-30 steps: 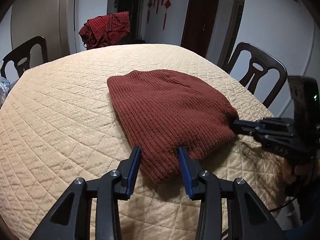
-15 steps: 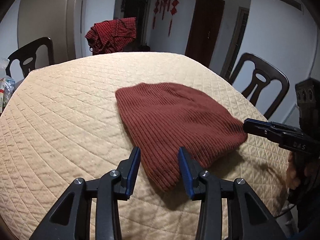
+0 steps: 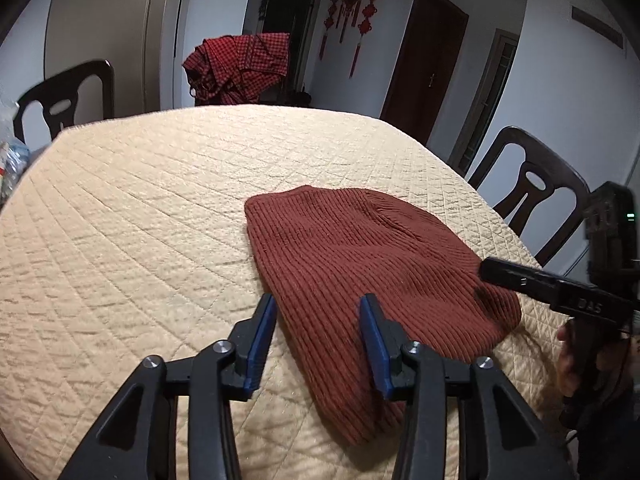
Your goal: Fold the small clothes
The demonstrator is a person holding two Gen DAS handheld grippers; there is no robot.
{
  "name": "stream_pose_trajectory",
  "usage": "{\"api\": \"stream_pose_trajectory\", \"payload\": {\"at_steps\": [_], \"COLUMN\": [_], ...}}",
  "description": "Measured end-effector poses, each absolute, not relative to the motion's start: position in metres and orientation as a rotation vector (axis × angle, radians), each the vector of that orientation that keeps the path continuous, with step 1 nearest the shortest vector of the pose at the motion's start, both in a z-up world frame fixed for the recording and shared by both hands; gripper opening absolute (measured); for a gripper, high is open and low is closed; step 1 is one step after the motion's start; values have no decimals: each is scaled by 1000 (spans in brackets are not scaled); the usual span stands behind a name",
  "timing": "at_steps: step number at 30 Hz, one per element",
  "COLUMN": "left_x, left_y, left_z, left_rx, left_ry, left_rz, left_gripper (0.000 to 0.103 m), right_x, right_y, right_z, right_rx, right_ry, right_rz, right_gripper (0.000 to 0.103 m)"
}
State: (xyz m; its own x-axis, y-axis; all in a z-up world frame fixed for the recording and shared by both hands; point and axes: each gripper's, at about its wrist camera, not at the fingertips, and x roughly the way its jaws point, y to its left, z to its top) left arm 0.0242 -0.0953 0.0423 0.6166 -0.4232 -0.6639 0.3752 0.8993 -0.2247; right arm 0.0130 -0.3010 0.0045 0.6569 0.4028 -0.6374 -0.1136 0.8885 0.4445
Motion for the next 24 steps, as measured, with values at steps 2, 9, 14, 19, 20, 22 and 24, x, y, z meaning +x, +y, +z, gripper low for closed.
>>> {"api": "stream_pose_trajectory", "payload": {"at_steps": [2,9,14,19,20,22,24], "left_x": [32,41,46,47,47,47,48], "left_y": [-94,-86,-90,-87,-86,-86,-85], "left_z": [33,25,24,23,22,22,21], "left_rx": [-100,-198,-201,-203,-205,-209,-212], "left_ry": [811,849,849,847,848,848,846], "left_rz": [-480,-507,-514,-522,-522,-522,-524], "left_gripper": [52,60,60,60,61,61,61], "right_x": [24,33,60,81,82,80,78], "right_y": [-304,-318,-333,-341,-343,-345,-342], "right_z": [-7,-9,-15,-25,-25,-27,-28], "right_rx": [387,446,528,605,627,659,652], "right_ry": [866,852,843,841,842,855,872], "right_rz": [253,264,309,380,396,466,521], "right_gripper": [56,67,67,67,67,67,67]}}
